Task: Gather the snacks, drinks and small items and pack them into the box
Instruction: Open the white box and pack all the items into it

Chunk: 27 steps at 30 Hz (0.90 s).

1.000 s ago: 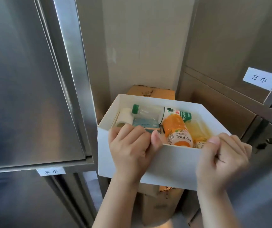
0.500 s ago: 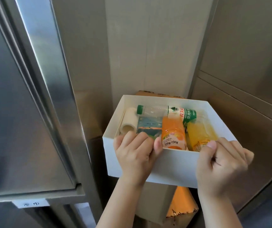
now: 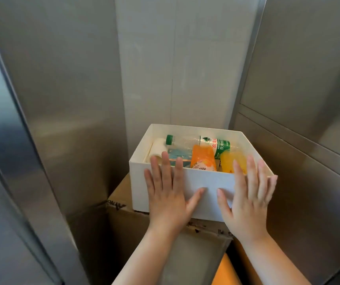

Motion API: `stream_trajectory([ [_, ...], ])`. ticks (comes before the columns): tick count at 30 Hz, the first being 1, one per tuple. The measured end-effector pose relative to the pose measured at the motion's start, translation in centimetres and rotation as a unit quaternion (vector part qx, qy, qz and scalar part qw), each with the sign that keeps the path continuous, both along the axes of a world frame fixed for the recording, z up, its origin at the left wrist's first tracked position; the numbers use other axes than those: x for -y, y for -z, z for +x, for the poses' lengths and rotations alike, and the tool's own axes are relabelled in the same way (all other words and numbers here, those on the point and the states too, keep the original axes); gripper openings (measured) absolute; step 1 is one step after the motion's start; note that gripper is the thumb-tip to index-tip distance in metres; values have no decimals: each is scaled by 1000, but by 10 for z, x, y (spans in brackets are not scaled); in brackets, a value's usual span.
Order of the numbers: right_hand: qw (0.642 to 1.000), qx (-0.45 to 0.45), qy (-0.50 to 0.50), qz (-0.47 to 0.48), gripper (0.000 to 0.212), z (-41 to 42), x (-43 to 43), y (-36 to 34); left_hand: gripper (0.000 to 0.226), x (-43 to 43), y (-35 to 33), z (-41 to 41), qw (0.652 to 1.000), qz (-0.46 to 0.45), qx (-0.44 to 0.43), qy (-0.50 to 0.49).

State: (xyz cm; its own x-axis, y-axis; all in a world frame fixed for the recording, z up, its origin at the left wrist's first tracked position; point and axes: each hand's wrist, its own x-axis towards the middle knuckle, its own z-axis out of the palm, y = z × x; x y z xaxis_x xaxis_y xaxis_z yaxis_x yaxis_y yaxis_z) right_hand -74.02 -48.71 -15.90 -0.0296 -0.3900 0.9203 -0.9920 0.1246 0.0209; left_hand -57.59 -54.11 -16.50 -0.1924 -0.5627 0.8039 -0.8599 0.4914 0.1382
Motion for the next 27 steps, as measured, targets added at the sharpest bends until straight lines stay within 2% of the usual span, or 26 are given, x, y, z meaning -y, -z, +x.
stream_trajectory([
  [13,983,28,45,175,74,-51,106,-13,88,96,-13,-57,987,131,65,-63],
  [27,972,42,54,223,79,-78,184,-18,85,184,-14,-93,980,147,93,-96],
])
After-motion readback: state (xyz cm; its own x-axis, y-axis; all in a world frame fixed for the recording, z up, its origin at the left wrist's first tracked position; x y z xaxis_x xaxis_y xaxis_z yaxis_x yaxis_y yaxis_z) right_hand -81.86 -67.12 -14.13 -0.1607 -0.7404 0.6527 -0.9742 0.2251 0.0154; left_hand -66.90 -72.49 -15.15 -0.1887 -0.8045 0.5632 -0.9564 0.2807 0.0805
